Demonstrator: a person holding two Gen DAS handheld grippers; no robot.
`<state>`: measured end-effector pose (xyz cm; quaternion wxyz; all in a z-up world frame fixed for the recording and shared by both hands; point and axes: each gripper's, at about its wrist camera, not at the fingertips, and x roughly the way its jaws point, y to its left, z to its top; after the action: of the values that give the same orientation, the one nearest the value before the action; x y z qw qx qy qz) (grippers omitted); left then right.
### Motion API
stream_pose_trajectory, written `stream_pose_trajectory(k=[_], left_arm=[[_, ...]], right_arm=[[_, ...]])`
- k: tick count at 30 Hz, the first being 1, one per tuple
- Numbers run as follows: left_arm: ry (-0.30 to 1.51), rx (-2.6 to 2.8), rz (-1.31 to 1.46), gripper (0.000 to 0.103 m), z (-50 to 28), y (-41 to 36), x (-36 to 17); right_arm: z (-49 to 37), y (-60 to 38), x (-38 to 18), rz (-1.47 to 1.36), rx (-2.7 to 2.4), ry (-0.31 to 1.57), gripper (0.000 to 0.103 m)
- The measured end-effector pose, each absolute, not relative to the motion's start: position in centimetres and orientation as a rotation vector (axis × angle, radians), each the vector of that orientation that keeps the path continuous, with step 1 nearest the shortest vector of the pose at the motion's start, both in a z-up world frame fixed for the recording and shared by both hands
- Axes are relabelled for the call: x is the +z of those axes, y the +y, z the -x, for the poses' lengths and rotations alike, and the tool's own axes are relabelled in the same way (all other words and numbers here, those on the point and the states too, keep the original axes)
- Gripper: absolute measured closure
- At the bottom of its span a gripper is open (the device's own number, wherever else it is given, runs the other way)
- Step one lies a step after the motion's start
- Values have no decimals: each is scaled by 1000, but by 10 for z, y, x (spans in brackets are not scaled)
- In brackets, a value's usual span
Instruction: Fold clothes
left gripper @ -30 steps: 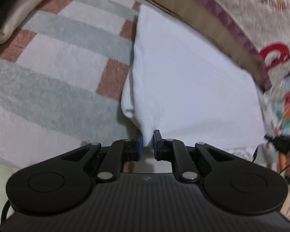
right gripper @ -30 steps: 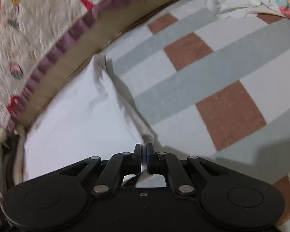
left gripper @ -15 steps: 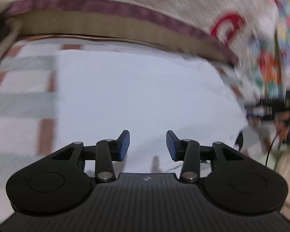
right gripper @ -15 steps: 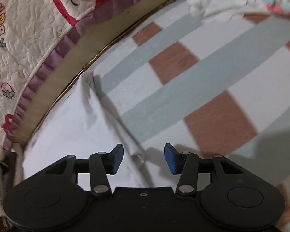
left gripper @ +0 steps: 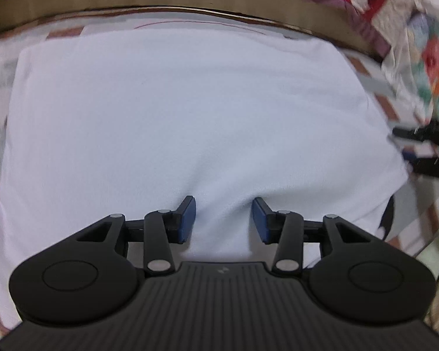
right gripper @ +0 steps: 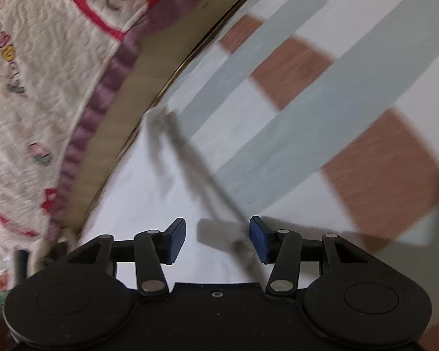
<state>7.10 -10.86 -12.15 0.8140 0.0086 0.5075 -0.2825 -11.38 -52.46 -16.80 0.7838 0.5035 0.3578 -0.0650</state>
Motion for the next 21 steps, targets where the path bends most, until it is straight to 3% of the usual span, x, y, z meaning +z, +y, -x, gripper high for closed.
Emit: stream_pose_trajectory(k=[7,11,12,13,21], left_arm=[[1053,-657,31,61,-61,-90,-128],[1037,-695,65,61,-62,-83,-131],[1039,-709,75,61,-62,-81,-130],[1040,-719,81,61,-62,-79,-128],[934,-706,140,54,-63,-21,-99]], right_arm=[[102,-508,-176,-1122,6,826,48],[95,-498,-174,-1069,-16,763,48],[92,-492,-169,-1014,-20,758,55],[90,-484,-163,-938,-24,755,84],[71,-418,-97,-630,15,669,87]])
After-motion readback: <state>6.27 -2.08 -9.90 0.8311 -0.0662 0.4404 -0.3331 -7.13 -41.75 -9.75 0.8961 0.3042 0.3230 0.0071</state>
